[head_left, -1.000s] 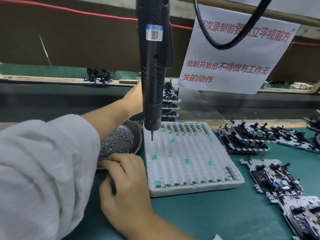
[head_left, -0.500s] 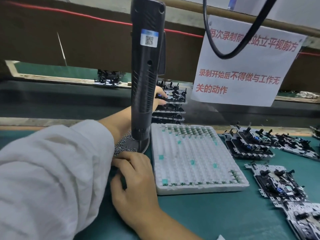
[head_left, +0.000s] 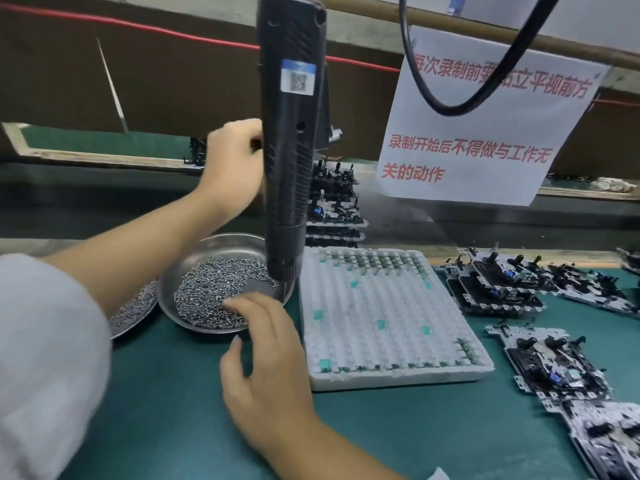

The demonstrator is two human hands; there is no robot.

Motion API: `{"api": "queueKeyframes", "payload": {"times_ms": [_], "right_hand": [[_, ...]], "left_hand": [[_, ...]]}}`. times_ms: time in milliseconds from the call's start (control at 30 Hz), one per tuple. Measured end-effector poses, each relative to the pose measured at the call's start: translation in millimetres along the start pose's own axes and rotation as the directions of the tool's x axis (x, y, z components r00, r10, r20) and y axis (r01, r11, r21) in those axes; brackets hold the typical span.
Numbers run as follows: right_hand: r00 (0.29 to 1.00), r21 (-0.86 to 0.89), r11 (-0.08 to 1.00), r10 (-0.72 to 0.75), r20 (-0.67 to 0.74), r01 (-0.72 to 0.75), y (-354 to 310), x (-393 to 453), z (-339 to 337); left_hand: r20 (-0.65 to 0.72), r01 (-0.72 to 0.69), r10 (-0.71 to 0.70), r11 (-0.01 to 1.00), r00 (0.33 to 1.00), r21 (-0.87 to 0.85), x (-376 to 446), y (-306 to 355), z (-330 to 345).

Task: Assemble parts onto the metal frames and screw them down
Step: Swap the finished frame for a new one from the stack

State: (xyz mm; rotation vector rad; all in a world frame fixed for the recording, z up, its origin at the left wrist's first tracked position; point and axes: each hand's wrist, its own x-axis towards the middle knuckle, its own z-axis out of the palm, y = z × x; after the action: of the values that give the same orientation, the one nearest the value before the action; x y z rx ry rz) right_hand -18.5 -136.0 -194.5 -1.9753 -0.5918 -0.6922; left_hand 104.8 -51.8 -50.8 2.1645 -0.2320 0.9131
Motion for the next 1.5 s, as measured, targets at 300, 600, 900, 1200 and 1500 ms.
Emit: {"api": "queueKeyframes", "payload": {"times_ms": [300, 600, 900, 1200, 1500], "right_hand": [[0.998, 0.107, 0.994, 0.011, -0.064, -0.004, -2.9, -0.8, -2.6], [0.994, 0.157, 0.983, -0.091, -0.062, 0.1, -13.3, -8.0, -10.0], [0.908, 0.093, 0.928, -0.371, 0.194, 0.36, -24.5, -27.4, -36.5], [0.678, -0.106, 0.844, -0.341, 0.651, 0.525, -29.2, -29.2, -24.2], [0.718, -0.149, 0.85, -0.317, 0.62, 0.504, -26.8, -31.8, -21.8]], "left_hand": [[0.125, -0.208, 0.179, 0.936, 0.976, 0.284, -52.5, -23.4, -105.8], [0.258, -0.178, 0.112, 0.952, 0.96, 0.248, -173.3, -28.5, -157.0], [0.331, -0.304, 0.242, 0.94, 0.912, 0.152, -246.0, -50.6, -154.7], [0.399, -0.354, 0.265, 0.92, 0.878, 0.167, -257.1, -69.9, -144.5], [0.115, 0.042, -0.181, 0.686, 0.977, 0.726, -229.1, -113.1, -175.6]]}}
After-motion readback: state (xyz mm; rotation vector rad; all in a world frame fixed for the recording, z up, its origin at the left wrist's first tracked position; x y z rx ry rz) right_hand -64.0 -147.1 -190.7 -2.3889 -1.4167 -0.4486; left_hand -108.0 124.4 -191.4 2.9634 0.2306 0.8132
